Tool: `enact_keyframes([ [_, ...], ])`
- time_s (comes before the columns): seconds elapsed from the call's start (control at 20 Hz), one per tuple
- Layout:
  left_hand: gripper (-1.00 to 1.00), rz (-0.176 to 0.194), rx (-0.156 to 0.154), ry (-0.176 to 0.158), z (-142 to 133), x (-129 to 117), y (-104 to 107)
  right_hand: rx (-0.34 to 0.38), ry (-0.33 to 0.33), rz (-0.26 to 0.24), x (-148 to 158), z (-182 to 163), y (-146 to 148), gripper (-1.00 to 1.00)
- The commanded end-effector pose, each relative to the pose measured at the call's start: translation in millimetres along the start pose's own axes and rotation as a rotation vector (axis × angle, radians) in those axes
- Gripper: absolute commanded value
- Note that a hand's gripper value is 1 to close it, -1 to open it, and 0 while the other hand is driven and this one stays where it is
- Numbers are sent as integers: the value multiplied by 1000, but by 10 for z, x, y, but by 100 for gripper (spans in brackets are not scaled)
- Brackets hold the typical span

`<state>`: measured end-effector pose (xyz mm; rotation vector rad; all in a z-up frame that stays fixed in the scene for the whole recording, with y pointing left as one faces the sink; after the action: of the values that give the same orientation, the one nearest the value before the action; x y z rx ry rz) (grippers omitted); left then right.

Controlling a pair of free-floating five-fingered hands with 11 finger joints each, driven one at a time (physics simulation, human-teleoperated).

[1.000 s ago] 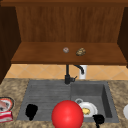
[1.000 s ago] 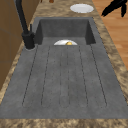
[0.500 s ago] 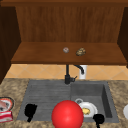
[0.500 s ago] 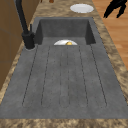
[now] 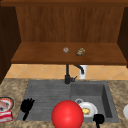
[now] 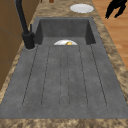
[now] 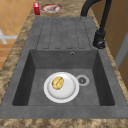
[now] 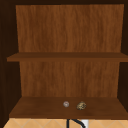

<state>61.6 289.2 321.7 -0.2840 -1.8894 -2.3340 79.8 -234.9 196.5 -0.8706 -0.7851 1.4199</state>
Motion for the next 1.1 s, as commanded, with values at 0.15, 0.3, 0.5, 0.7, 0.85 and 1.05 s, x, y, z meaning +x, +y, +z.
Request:
enact_keyframes([
  [0.15, -100, 76, 28, 10, 403, 39, 122, -1, 0, -1, 0, 0, 0, 0],
  [0.3, -100, 116, 51, 15, 555, 132, 113, -1, 1, -1, 0, -1, 1, 0],
  [0.5, -100, 188, 64, 3, 762, 224, 114, -1, 1, -2, 0, -1, 1, 0],
  [0.7, -100, 266, 71, -7, 947, 317, 68, -2, 1, -2, 0, -1, 1, 0],
  [0.85, -100, 330, 78, -16, 1085, 374, 23, -2, 1, -3, 0, -1, 1, 0],
  [1.05, -100, 402, 77, -29, 1280, 362, -1, -2, 1, -3, 0, -1, 1, 0],
])
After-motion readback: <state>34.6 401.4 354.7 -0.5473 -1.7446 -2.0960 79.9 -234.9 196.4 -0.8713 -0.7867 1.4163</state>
